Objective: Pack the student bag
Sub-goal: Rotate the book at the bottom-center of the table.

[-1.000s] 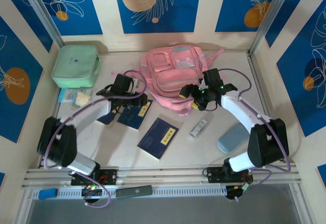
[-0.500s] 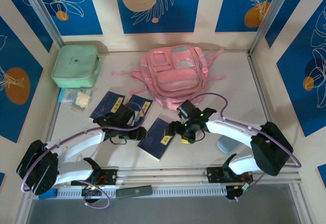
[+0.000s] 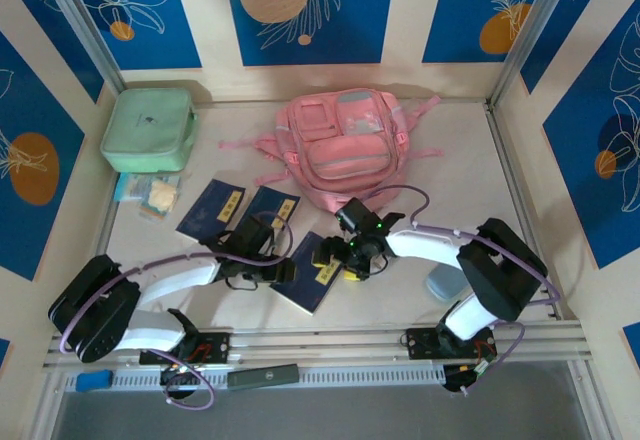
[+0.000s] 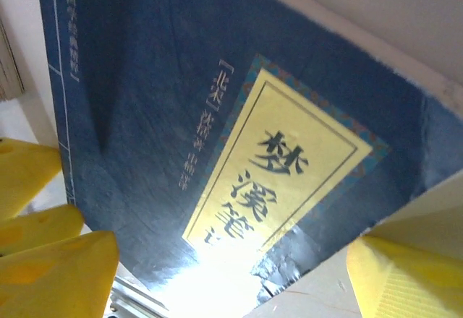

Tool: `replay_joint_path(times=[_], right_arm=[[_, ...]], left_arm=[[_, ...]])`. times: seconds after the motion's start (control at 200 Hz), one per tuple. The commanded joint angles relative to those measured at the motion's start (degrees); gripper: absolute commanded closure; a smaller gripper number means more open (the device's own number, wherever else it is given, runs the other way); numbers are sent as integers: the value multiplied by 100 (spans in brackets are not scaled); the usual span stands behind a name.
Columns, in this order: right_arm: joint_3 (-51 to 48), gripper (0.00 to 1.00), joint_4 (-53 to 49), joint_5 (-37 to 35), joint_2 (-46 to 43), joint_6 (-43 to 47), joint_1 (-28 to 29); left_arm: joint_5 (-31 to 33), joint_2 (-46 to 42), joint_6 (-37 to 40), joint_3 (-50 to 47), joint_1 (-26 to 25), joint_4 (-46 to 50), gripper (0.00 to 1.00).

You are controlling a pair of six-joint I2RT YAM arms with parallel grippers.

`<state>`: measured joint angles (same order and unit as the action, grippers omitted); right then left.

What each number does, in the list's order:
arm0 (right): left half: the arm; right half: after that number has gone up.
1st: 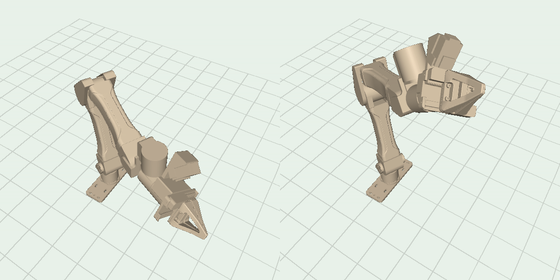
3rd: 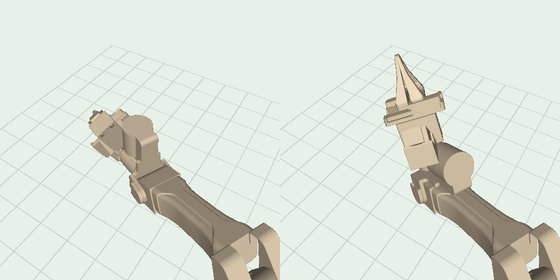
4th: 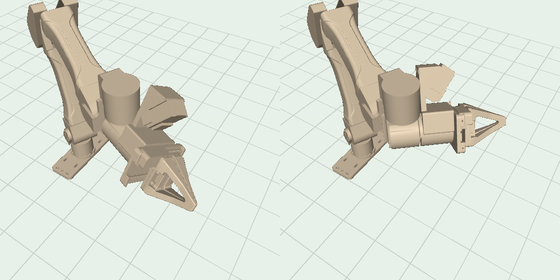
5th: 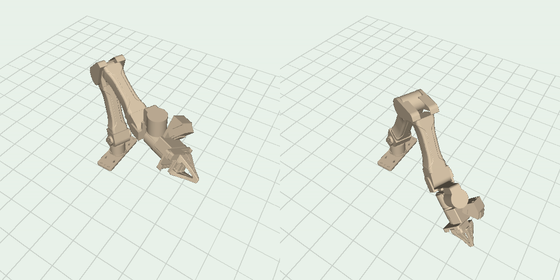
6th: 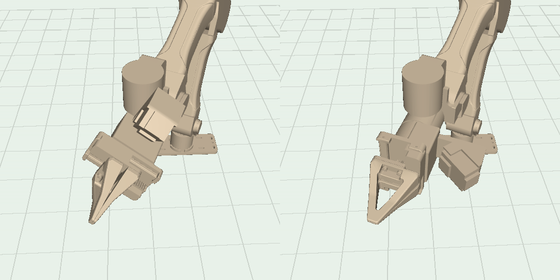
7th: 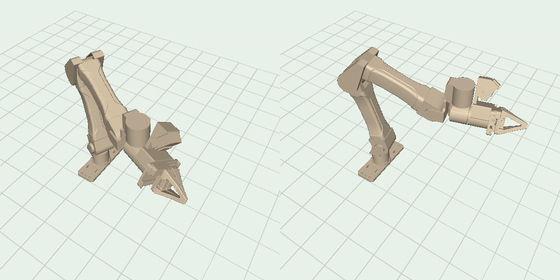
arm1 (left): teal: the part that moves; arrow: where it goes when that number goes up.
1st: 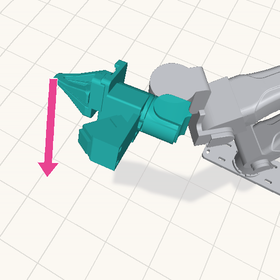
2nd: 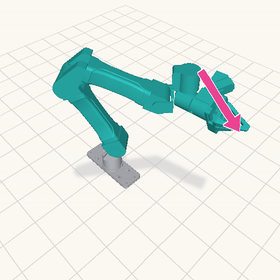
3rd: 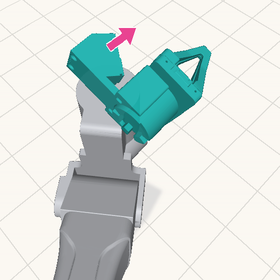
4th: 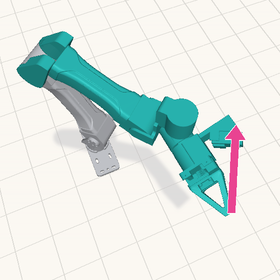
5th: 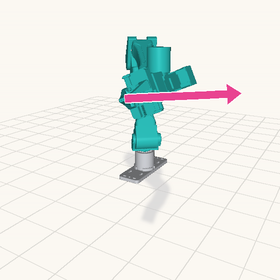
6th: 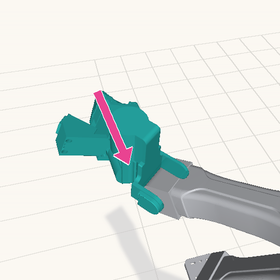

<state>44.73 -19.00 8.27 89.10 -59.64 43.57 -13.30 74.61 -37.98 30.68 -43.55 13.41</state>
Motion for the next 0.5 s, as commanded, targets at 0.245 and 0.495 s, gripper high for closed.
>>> replay_joint_path(times=[0.245,0.495], right_arm=[[699,16,-197,200,102,693,-709],[307,17,-1199,38,-417,956,-594]], left_arm=[[144,-317,-1106,-203,-1015,-285,41],[900,-554,-1375,-143,-1007,-233,45]])
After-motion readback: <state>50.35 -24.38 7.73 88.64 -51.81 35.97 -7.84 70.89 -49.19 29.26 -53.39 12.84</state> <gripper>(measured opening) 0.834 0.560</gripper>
